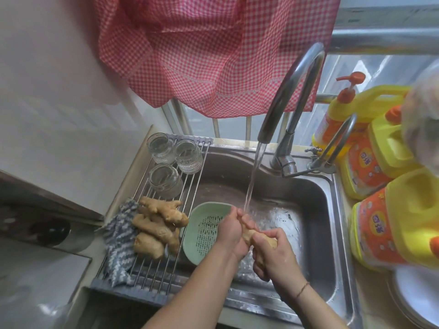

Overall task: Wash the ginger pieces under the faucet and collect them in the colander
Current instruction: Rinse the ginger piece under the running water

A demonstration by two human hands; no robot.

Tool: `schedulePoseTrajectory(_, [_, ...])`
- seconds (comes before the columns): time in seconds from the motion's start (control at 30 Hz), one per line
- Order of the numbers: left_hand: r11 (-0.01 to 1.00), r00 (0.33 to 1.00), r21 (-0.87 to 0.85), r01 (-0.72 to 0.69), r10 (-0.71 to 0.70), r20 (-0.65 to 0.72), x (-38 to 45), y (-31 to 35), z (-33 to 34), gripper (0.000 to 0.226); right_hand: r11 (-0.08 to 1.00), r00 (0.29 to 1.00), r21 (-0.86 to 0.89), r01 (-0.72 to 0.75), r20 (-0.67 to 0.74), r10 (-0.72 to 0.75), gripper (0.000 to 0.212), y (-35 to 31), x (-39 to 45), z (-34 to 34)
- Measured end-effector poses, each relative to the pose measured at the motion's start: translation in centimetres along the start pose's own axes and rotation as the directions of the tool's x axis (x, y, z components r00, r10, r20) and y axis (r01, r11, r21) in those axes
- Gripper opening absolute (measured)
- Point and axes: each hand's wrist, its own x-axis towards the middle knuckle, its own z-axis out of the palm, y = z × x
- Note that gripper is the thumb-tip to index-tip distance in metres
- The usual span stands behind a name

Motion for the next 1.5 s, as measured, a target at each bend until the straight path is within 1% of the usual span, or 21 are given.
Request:
schedulePoseTrajectory(0.1, [0.999, 0.999, -0.031, 0.014, -0.013, 0.03, -0.3, 0.5, 0.5, 0.048, 0.997, 0.999, 0.06, -0.045, 0.001, 0.045, 0.016, -0.4, 0.0, 0.0])
schedulePoseTrajectory(0.17, [0.995, 0.996, -0.099, 0.025, -0.016, 0.084, -0.6, 0.7, 1.0, 0.048, 0.977, 0.994, 0.185, -0.105, 0.026, 0.101, 0.014, -0.8, 0.0, -0.3])
schedulePoseTrajectory(0.23, [0.985, 0.992, -0.171, 0.032, -0.01, 0.128, -0.7, 0.7, 1.3, 0.047, 0.932, 0.984, 0.317, -0.173, 0.083, 0.155, 0.014, -0.9, 0.0, -0.7])
schedulePoseTrajectory(0.3, [0.974, 0.992, -0.227, 0.019, 0.01, 0.127, -0.5, 0.9, 1.4, 0.045, 0.879, 0.969, 0.41, -0.244, 0.142, 0.203, 0.015, -0.7, -0.2, -1.1])
schedulePoseTrajectory(0.43, [0.961, 0.998, -0.277, -0.02, 0.037, 0.055, 0.1, 1.3, 1.4, 0.036, 0.847, 0.962, 0.457, -0.27, 0.158, 0.221, 0.013, -0.1, -0.4, -1.5])
schedulePoseTrajectory(0.5, [0.974, 0.997, -0.222, -0.031, 0.047, 0.065, -0.1, 1.3, 1.2, 0.028, 0.846, 0.964, 0.463, -0.263, 0.154, 0.215, 0.013, -0.2, -0.5, -1.7])
schedulePoseTrajectory(0.57, [0.99, 0.99, -0.14, -0.014, 0.034, 0.14, -0.6, 1.0, 0.8, 0.021, 0.854, 0.968, 0.457, -0.25, 0.143, 0.207, 0.015, -0.3, -0.4, -1.9])
schedulePoseTrajectory(0.67, [0.998, 0.978, -0.057, 0.041, -0.028, 0.205, -1.1, 0.5, 0.0, 0.032, 0.868, 0.971, 0.437, -0.236, 0.131, 0.198, 0.015, -0.6, -0.1, -2.0])
schedulePoseTrajectory(0.77, [0.999, 0.979, 0.02, 0.05, -0.053, 0.197, -1.5, 0.3, -0.4, 0.038, 0.883, 0.974, 0.413, -0.224, 0.131, 0.187, 0.014, -0.8, 0.2, -2.0])
schedulePoseTrajectory(0.87, [0.999, 0.991, 0.049, 0.008, -0.014, 0.135, -1.5, 0.4, -0.1, 0.033, 0.887, 0.975, 0.407, -0.219, 0.127, 0.183, 0.015, -0.8, 0.4, -1.8])
schedulePoseTrajectory(0.97, [0.98, 0.992, 0.169, -0.107, 0.094, 0.083, -1.2, 0.5, 0.1, 0.029, 0.892, 0.979, 0.405, -0.203, 0.108, 0.174, 0.012, -0.4, 0.6, -1.7])
schedulePoseTrajectory(1.1, [0.89, 0.954, 0.353, -0.289, 0.297, 0.033, -0.9, 0.5, 0.2, 0.032, 0.936, 0.993, 0.33, -0.122, 0.034, 0.117, 0.01, -0.1, 0.7, -1.3])
schedulePoseTrajectory(1.17, [0.832, 0.924, 0.441, -0.337, 0.383, -0.016, -0.7, 0.3, 0.2, 0.038, 0.965, 0.998, 0.255, -0.063, -0.016, 0.069, 0.011, -0.1, 0.6, -0.8])
schedulePoseTrajectory(1.23, [0.8, 0.905, 0.503, -0.329, 0.418, -0.073, -0.3, 0.1, 0.1, 0.04, 0.99, 0.998, 0.137, 0.019, -0.066, -0.01, 0.016, -0.2, 0.4, -0.2])
schedulePoseTrajectory(1.27, [0.829, 0.913, 0.472, -0.3, 0.393, -0.11, 0.0, 0.0, 0.1, 0.038, 0.995, 0.995, 0.086, 0.058, -0.083, -0.051, 0.02, -0.2, 0.3, -0.1])
schedulePoseTrajectory(1.3, [0.882, 0.927, 0.391, -0.263, 0.343, -0.15, 0.3, 0.1, 0.1, 0.035, 0.994, 0.992, 0.051, 0.092, -0.09, -0.087, 0.024, -0.3, 0.2, -0.1])
schedulePoseTrajectory(1.33, [0.934, 0.944, 0.283, -0.218, 0.276, -0.183, 0.6, 0.2, 0.1, 0.033, 0.993, 0.989, 0.03, 0.118, -0.094, -0.114, 0.026, -0.3, 0.0, -0.2])
schedulePoseTrajectory(1.37, [0.968, 0.96, 0.178, -0.176, 0.208, -0.185, 0.7, 0.5, 0.0, 0.031, 0.991, 0.987, 0.017, 0.134, -0.093, -0.132, 0.026, -0.2, -0.1, -0.3])
schedulePoseTrajectory(1.4, [0.985, 0.977, 0.108, -0.135, 0.151, -0.152, 0.7, 0.7, -0.1, 0.031, 0.99, 0.986, 0.013, 0.14, -0.09, -0.139, 0.025, -0.3, -0.2, -0.5])
schedulePoseTrajectory(1.43, [0.992, 0.99, 0.08, -0.098, 0.105, -0.098, 0.7, 0.8, -0.3, 0.031, 0.99, 0.987, 0.016, 0.14, -0.086, -0.138, 0.024, -0.4, -0.2, -0.6])
schedulePoseTrajectory(1.5, [0.992, 0.998, 0.114, -0.058, 0.06, -0.018, 0.5, 0.8, -0.7, 0.03, 0.991, 0.987, 0.004, 0.134, -0.088, -0.133, 0.023, -0.3, 0.1, -1.0])
